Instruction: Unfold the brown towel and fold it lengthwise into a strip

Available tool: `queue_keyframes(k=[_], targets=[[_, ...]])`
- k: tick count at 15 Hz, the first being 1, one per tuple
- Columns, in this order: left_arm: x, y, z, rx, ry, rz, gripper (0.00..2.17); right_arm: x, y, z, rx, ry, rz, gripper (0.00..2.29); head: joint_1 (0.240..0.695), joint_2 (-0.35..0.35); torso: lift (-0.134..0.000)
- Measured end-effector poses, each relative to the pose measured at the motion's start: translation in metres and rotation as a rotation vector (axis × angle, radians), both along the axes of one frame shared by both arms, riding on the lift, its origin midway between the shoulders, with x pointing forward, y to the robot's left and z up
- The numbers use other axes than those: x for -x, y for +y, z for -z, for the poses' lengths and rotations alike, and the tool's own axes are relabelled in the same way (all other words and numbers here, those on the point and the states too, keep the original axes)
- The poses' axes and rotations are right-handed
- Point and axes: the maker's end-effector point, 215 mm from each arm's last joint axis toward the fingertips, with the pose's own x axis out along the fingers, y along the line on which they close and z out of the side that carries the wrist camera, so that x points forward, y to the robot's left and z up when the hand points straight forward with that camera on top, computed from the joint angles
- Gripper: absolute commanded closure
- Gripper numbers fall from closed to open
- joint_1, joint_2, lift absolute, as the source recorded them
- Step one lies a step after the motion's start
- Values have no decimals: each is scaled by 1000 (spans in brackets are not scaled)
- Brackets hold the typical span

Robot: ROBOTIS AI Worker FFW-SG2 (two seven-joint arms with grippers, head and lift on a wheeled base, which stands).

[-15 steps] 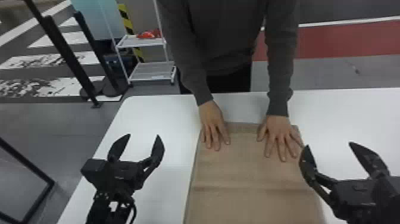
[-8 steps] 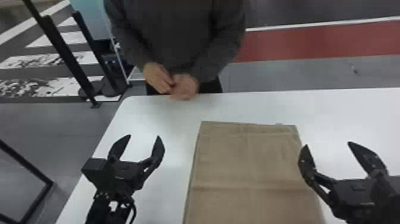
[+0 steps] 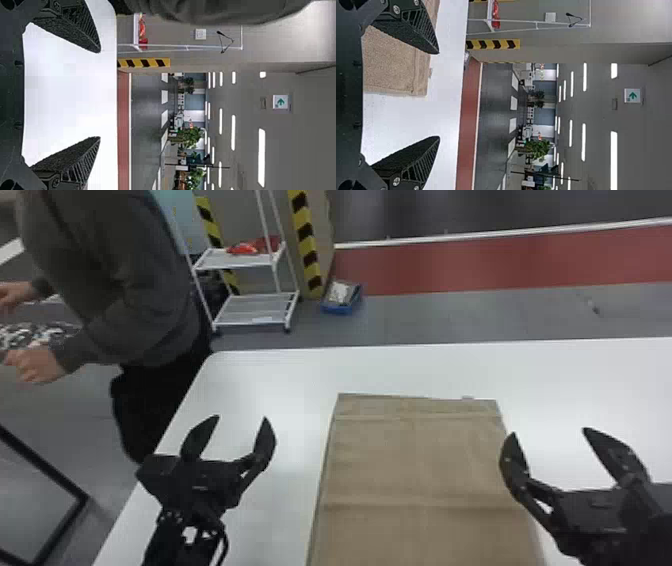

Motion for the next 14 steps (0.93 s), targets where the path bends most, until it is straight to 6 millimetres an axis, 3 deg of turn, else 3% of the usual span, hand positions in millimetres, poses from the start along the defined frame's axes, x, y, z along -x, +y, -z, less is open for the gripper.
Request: queue_keyframes(k=[14], targets=[[-1,-1,2,3,3,2,103,0,-4,2,1,2,8,124,695,215,-125]])
